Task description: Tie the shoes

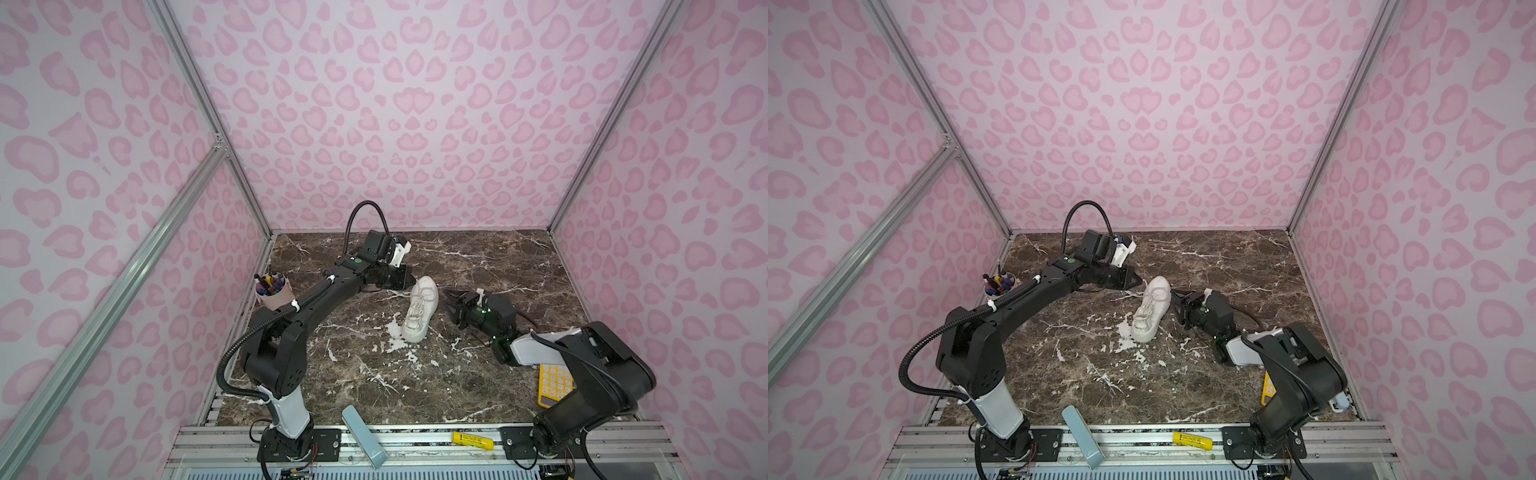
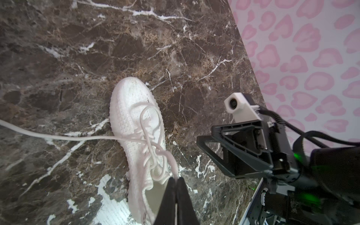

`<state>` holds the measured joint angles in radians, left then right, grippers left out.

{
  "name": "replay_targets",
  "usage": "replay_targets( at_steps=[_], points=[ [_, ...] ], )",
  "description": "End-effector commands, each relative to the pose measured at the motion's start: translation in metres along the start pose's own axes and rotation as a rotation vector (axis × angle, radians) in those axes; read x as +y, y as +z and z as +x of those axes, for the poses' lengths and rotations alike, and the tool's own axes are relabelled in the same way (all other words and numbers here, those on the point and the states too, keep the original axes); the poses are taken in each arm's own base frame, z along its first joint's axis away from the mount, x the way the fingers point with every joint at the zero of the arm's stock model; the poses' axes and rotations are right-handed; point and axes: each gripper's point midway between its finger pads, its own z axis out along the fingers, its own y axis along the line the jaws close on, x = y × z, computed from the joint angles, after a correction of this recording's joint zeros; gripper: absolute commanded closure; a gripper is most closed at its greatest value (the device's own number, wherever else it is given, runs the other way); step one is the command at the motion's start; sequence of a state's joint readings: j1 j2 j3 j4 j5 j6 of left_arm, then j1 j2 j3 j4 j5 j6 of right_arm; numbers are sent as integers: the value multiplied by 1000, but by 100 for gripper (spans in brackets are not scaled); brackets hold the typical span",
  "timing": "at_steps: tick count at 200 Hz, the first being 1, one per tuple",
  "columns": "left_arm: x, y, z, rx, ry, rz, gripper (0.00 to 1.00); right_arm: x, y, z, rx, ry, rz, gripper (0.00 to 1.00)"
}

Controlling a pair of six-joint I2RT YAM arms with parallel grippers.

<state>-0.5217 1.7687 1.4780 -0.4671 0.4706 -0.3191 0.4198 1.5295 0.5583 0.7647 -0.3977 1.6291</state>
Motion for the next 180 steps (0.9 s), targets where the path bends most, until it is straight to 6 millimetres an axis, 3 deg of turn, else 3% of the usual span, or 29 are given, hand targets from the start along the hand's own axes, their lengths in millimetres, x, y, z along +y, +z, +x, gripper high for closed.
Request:
replay_targets(
  at_steps=[1, 20, 42, 88, 132, 180],
  points=[
    [-7, -9, -7, 4, 5, 6, 97, -41, -19, 3, 104, -472, 397, 57],
    [-12, -13, -16, -11, 2, 24, 97, -23, -25, -4, 164, -745, 506, 57],
    [-20, -19, -29, -30, 0, 47, 97, -3, -19, -3, 260, -1010, 519, 55],
    [-36, -29, -49, -53, 13, 82, 97, 31, 1, 22, 329, -1365, 321, 52],
    [-42, -32, -53, -58, 9, 104, 97, 44, 25, 36, 349, -1398, 210, 54],
    [-42, -34, -49, -57, 5, 108, 97, 51, 55, 37, 361, -1371, 161, 67]
  ],
)
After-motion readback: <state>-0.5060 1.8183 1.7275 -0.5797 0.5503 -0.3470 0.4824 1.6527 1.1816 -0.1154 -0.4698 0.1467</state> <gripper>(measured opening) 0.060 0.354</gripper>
